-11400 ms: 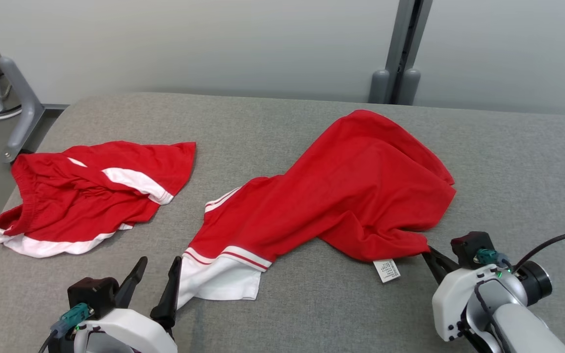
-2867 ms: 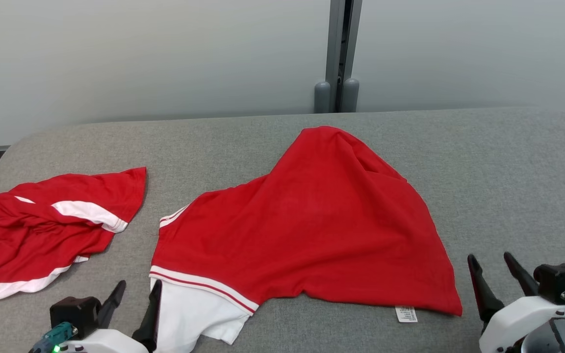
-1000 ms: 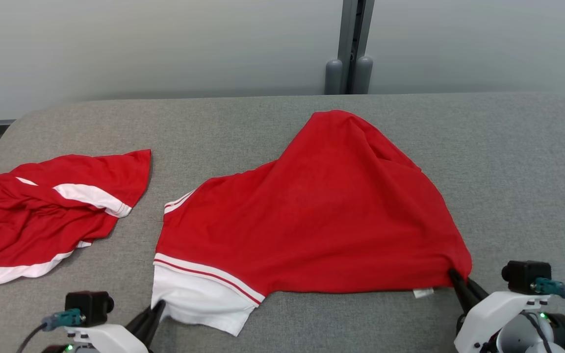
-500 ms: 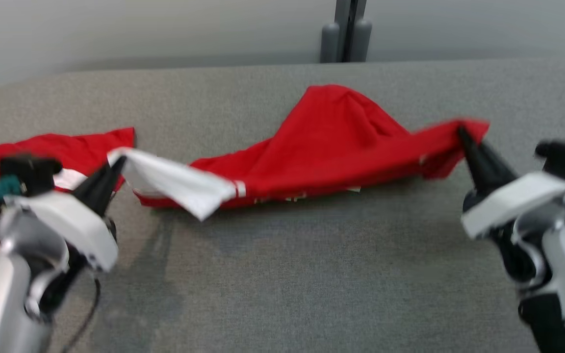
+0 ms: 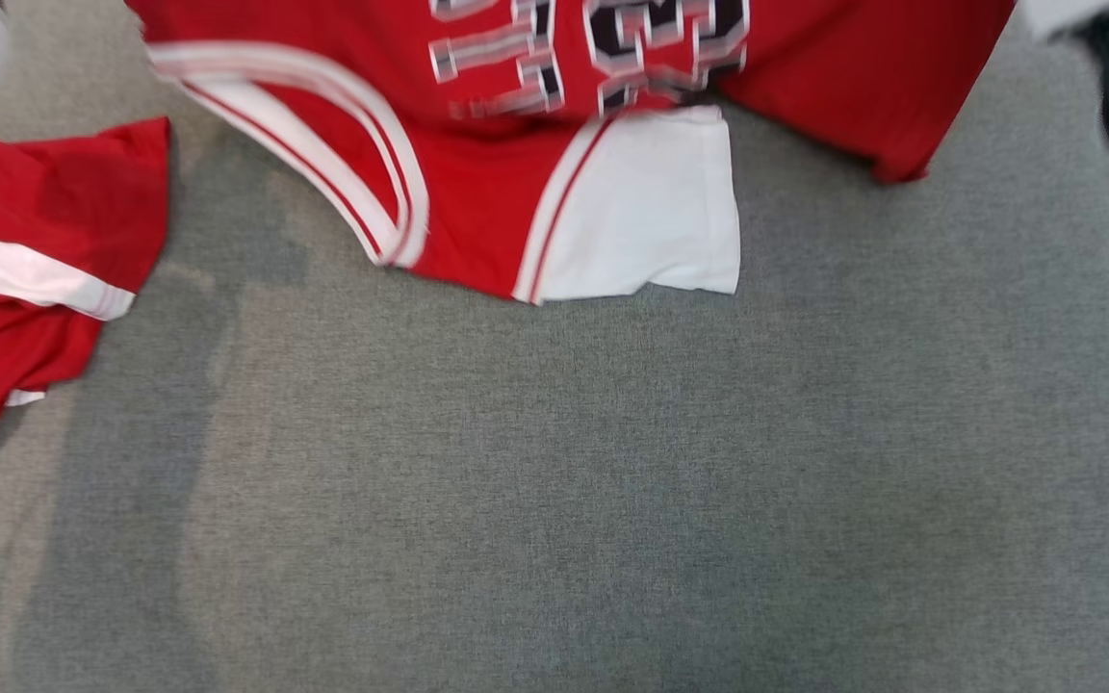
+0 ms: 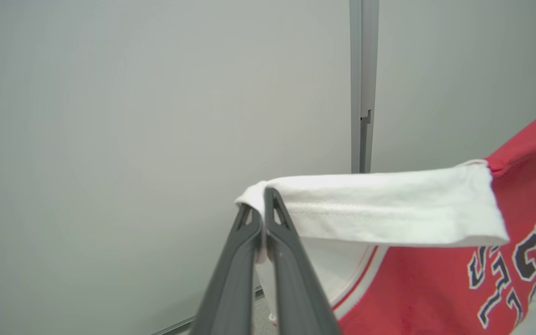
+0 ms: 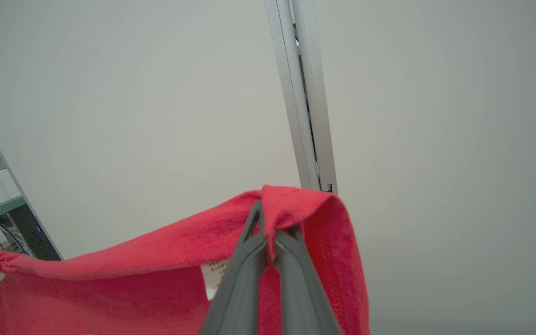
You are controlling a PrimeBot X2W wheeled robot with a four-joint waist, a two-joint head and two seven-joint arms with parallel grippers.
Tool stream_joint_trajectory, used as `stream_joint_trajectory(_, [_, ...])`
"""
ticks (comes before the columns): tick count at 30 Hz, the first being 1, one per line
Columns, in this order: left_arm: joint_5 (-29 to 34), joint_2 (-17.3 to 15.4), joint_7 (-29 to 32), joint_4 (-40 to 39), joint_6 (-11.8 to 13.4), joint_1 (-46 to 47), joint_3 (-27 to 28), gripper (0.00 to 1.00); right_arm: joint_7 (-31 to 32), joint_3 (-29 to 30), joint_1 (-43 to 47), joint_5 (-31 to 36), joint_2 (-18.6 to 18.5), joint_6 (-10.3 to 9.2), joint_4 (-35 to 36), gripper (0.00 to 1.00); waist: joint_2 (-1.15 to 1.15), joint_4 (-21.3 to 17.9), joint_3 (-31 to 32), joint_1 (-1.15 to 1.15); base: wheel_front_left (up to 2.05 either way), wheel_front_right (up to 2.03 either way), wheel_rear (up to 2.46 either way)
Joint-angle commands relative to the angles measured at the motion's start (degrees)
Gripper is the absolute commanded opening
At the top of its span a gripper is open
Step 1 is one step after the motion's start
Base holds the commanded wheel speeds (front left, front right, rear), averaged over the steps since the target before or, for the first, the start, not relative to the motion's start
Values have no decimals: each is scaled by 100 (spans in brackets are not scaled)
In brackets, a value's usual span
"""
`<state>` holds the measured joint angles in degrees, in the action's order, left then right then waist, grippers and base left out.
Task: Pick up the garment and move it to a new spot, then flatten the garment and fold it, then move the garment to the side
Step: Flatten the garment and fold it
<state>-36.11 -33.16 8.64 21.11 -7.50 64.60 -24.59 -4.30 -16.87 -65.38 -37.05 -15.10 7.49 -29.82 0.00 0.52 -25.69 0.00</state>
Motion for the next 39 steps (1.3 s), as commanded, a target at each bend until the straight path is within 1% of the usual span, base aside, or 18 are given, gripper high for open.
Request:
stream_joint_trajectory(1, [-62,-1,-60,95,5,156,-36,0,-63,-8,-143,-33,-64,1,-64,0,0,-30,-275,0,0,0,0])
stream_joint_trajectory(7, [-125,-149,-555,968,6,1730,-496,0,-410,-184,-1562,-332,-81,1,-771,0,0,-70,-712,0,0,0,0])
stream_joint_trajectory(11, [-114,-115,-909,1495,5,2556,-724,0,-649,-351,-2271,-471,-92,1,-1173,0,0,-80,-861,0,0,0,0])
stream_joint_trajectory(16, [-92,-24,-1164,2055,5,3344,-1011,0,-839,-569,-2807,-644,-85,0,-1569,0,0,-83,-893,0,0,0,0])
stream_joint_trajectory(19, [-182,64,-1235,2293,5,3589,-1249,0,-915,-734,-2882,-776,-73,0,-1701,0,0,-81,-844,0,0,0,0])
stream_joint_trajectory(21, [-291,87,-1237,2386,5,3596,-1453,0,-949,-889,-2825,-866,-86,1,-1757,0,0,-69,-784,0,0,0,0])
stream_joint_trajectory(24, [-576,121,-1199,2478,5,3364,-1738,0,-867,-1149,-2611,-1009,-122,1,-1932,0,0,-58,-637,0,0,0,0])
stream_joint_trajectory(27, [-974,125,-1112,2429,5,2995,-2019,0,-601,-1470,-2301,-1188,-132,1,-2064,0,0,-53,-427,0,0,0,0])
stream_joint_trajectory(33, [-1809,-124,-653,2147,5,1900,-2716,0,-167,-2152,-1324,-1594,-293,1,-1987,0,0,-116,217,0,0,0,0])
stream_joint_trajectory(35, [-2132,-205,-441,2059,4,1478,-2882,0,-18,-2324,-950,-1805,-331,1,-1929,0,0,-139,461,0,0,0,0])
stream_joint_trajectory(36, [-2132,-205,-441,2059,4,1478,-2882,0,-18,-2324,-950,-1805,-331,1,-1929,0,0,-139,461,0,0,0,0])
stream_joint_trajectory(39, [-2575,-355,-7,1832,4,861,-3158,0,329,-2629,-409,-2092,-466,1,-1761,0,0,-144,782,0,0,0,0])
